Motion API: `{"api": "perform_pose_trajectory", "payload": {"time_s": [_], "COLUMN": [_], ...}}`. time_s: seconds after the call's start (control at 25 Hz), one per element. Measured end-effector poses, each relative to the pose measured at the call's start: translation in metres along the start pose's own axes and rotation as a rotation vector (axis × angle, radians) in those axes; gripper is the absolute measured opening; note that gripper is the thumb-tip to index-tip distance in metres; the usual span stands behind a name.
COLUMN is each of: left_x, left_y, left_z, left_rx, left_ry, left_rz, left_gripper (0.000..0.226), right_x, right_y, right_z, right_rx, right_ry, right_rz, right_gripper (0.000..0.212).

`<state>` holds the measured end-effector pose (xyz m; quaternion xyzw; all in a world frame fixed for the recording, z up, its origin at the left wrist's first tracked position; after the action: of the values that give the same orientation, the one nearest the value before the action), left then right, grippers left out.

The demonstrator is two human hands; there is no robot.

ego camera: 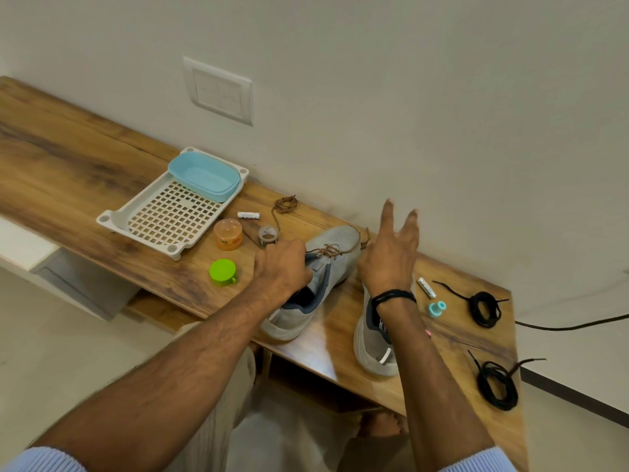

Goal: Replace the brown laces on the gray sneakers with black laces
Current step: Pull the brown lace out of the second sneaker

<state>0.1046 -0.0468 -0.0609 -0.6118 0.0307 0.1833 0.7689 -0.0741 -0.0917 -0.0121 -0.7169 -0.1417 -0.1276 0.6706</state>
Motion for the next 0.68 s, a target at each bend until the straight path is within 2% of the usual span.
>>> {"api": "perform_pose_trajectory", "payload": {"time_s": [0.08,0.16,0.24,0.32,0.44,0.56,0.6,0.64,0.68], "left_x": [0.001,0.000,-0.001,-0.001,0.000,0.000,0.002,0.004,0.005], "left_y": [0.001,0.001,0.000,-0.001,-0.001,0.000,0.001,0.002,0.004], "left_z": [0.001,0.004,0.006,0.007,0.008,0.006,0.004,0.004,0.003], "left_rx": [0.016,0.027,0.025,0.017,0.002,-0.010,-0.006,0.001,0.007], "left_ry": [0.004,0.003,0.000,0.001,0.020,0.033,0.023,0.011,0.001], "left_rz": [0.015,0.031,0.043,0.052,0.073,0.073,0.068,0.061,0.054], "left_gripper": [0.029,0.032,0.031,0.031,0.039,0.044,0.042,0.038,0.034], "right_x": [0.015,0.027,0.039,0.047,0.051,0.050,0.050,0.048,0.043], "right_y": [0.011,0.026,0.049,0.067,0.076,0.083,0.081,0.076,0.067], "right_z": [-0.003,-0.001,0.002,-0.001,-0.013,-0.016,-0.014,-0.011,-0.007], "right_rx": [0.068,0.180,0.307,0.364,0.365,0.368,0.398,0.440,0.481], "right_ry": [-0.153,-0.204,-0.217,-0.249,-0.265,-0.261,-0.235,-0.166,-0.043], "right_rz": [-0.092,-0.235,-0.267,-0.214,-0.106,0.049,-0.034,-0.232,-0.552], "right_gripper": [0.038,0.024,0.024,0.022,0.018,0.028,0.034,0.041,0.049]}}
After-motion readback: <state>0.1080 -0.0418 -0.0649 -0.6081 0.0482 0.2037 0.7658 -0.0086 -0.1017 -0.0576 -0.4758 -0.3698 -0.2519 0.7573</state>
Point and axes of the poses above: each hand's wrist, its own z-axis away from the middle knuckle, its own y-axis out of the palm, x = y × z, the point moved 10 cm from there along -z, towards the middle knuckle, and after that the axes turned 6 degrees about x, right-handed, at the moved point
